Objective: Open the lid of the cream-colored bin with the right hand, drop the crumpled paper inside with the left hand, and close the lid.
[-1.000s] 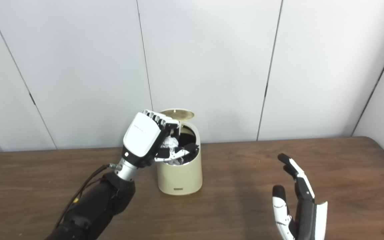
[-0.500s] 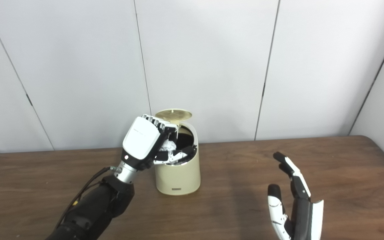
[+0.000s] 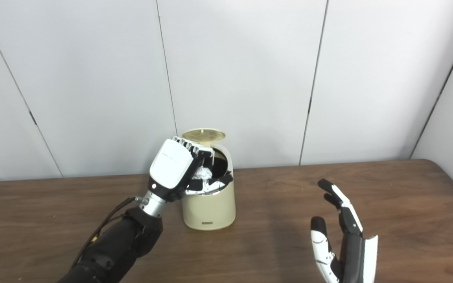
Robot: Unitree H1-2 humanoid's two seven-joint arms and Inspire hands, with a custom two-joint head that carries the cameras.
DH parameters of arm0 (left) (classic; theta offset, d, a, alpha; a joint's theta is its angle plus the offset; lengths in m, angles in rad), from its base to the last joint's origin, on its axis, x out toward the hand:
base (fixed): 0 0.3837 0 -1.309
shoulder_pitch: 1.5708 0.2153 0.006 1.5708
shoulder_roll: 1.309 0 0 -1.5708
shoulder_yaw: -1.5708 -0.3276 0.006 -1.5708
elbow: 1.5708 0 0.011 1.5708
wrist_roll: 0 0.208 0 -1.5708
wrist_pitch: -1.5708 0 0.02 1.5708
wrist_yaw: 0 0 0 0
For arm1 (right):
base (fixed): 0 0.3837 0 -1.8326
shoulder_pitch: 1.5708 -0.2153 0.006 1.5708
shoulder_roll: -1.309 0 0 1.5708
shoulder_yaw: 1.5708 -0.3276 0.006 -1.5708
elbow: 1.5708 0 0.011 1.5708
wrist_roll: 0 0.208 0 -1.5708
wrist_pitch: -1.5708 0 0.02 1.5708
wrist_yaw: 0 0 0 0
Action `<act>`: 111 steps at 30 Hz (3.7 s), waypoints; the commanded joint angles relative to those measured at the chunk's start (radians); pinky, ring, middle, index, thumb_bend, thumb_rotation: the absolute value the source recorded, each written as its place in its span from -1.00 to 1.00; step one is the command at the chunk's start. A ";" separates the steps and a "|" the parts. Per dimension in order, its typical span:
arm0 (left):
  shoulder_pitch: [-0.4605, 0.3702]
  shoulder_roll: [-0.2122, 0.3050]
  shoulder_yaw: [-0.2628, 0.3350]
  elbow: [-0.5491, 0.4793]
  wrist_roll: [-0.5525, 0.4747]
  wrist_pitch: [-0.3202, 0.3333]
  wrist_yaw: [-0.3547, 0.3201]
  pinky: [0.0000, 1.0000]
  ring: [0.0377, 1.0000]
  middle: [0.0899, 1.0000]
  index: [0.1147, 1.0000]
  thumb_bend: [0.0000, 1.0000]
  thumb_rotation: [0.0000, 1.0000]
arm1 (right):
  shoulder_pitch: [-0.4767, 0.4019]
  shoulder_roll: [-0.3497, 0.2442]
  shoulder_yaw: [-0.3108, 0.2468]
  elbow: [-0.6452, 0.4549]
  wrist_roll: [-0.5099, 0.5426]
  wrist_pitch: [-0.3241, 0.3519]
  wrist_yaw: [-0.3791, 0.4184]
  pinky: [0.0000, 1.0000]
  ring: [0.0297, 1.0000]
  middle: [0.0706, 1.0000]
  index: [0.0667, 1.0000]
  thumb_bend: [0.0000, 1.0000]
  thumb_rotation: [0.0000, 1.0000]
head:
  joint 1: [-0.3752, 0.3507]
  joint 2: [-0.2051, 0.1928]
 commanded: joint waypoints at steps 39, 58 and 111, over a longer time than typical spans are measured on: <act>-0.044 0.012 0.022 -0.019 -0.122 -0.035 -0.097 -0.08 0.05 0.05 0.05 1.00 -0.14 | -0.005 0.025 -0.001 -0.063 -0.023 -0.012 0.029 0.49 0.62 0.56 0.44 -0.63 0.54 | 0.003 -0.001; 0.031 0.074 -0.010 -0.133 -0.187 -0.060 0.022 -0.69 -0.68 -0.65 -0.66 0.48 -0.73 | -0.011 0.022 -0.009 -0.054 -0.018 -0.018 0.038 0.49 0.61 0.55 0.42 -0.68 0.55 | 0.020 0.002; 0.747 -0.092 0.582 -1.138 -0.866 0.179 -0.696 0.07 0.24 0.25 0.21 -0.58 0.07 | -0.136 -0.087 -0.033 -0.183 0.047 0.090 0.194 0.47 0.58 0.51 0.42 -0.52 0.62 | 0.087 0.005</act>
